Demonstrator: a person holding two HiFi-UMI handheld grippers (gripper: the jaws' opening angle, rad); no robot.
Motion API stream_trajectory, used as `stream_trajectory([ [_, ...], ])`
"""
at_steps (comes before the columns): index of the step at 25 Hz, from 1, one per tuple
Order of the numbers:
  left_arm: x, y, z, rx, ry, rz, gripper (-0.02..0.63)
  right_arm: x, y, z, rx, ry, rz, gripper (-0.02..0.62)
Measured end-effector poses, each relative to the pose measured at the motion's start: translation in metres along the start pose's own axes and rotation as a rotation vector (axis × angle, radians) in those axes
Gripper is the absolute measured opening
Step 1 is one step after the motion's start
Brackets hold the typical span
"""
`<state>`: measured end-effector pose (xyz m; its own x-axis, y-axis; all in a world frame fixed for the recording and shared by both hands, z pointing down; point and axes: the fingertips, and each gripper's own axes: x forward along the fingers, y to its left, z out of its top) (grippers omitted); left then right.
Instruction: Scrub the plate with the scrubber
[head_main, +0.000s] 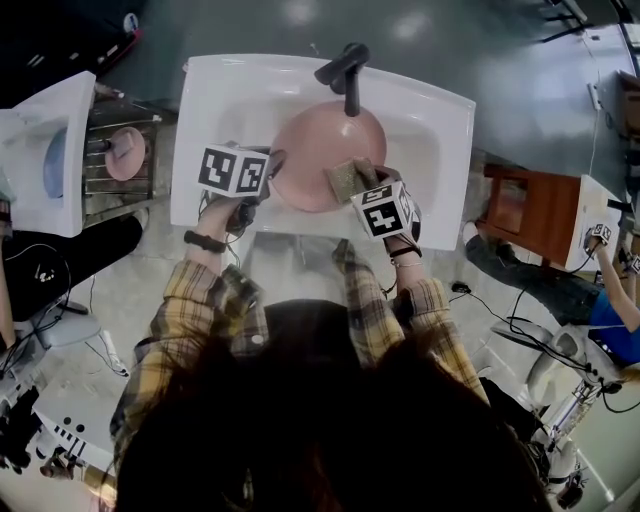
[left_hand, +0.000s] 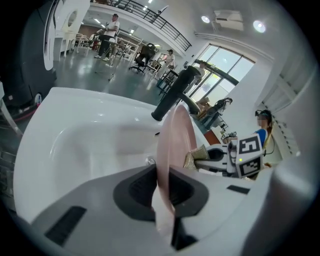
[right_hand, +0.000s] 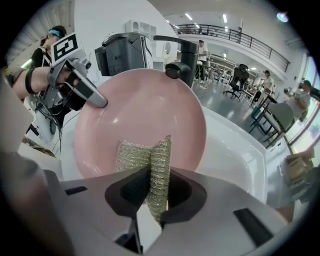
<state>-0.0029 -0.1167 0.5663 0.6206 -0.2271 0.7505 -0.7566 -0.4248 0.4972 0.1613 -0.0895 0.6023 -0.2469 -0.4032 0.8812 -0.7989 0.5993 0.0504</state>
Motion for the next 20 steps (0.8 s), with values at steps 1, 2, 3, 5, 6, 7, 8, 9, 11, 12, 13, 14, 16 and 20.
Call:
stream_trajectory([
  [1, 0.001, -0.002, 0.0, 0.006, 0.007, -0.004, 0.034, 0.0, -0.008, 0.002, -0.002, -0.002, -0.015, 0.077],
  [2, 0.002, -0.003, 0.0, 0.012, 0.014, -0.009, 0.034, 0.0, -0.015, 0.005, -0.004, -0.005, -0.03, 0.077],
  [3, 0.003, -0.005, -0.001, 0.019, 0.02, -0.014, 0.034, -0.001, -0.022, 0.007, -0.004, -0.008, -0.046, 0.077],
  [5, 0.004, -0.01, -0.002, 0.031, 0.03, -0.023, 0.034, -0.003, -0.034, 0.013, -0.002, -0.02, -0.077, 0.077],
  [6, 0.004, -0.012, -0.002, 0.036, 0.033, -0.027, 0.034, -0.004, -0.04, 0.016, 0.002, -0.029, -0.093, 0.077],
  [7, 0.005, -0.015, -0.002, 0.041, 0.036, -0.031, 0.034, -0.006, -0.046, 0.02, 0.009, -0.039, -0.108, 0.077],
  [8, 0.005, -0.017, -0.003, 0.046, 0.04, -0.034, 0.035, -0.007, -0.051, 0.024, 0.017, -0.048, -0.122, 0.077],
  [9, 0.006, -0.02, -0.004, 0.052, 0.046, -0.039, 0.038, -0.008, -0.056, 0.028, 0.026, -0.058, -0.135, 0.077],
  [11, 0.008, -0.025, -0.007, 0.063, 0.062, -0.047, 0.043, -0.011, -0.063, 0.038, 0.033, -0.078, -0.159, 0.077],
  [12, 0.008, -0.027, -0.009, 0.068, 0.07, -0.051, 0.044, -0.013, -0.066, 0.043, 0.031, -0.09, -0.169, 0.077],
  [13, 0.009, -0.029, -0.011, 0.074, 0.077, -0.052, 0.046, -0.015, -0.067, 0.05, 0.027, -0.102, -0.177, 0.077],
  [14, 0.009, -0.031, -0.013, 0.079, 0.083, -0.051, 0.046, -0.016, -0.066, 0.056, 0.02, -0.114, -0.182, 0.077],
  [16, 0.011, -0.034, -0.015, 0.086, 0.086, -0.051, 0.046, -0.018, -0.06, 0.069, -0.005, -0.131, -0.188, 0.077],
  [20, 0.012, -0.038, -0.013, 0.099, 0.077, -0.044, 0.046, -0.022, -0.041, 0.086, -0.065, -0.157, -0.186, 0.075],
])
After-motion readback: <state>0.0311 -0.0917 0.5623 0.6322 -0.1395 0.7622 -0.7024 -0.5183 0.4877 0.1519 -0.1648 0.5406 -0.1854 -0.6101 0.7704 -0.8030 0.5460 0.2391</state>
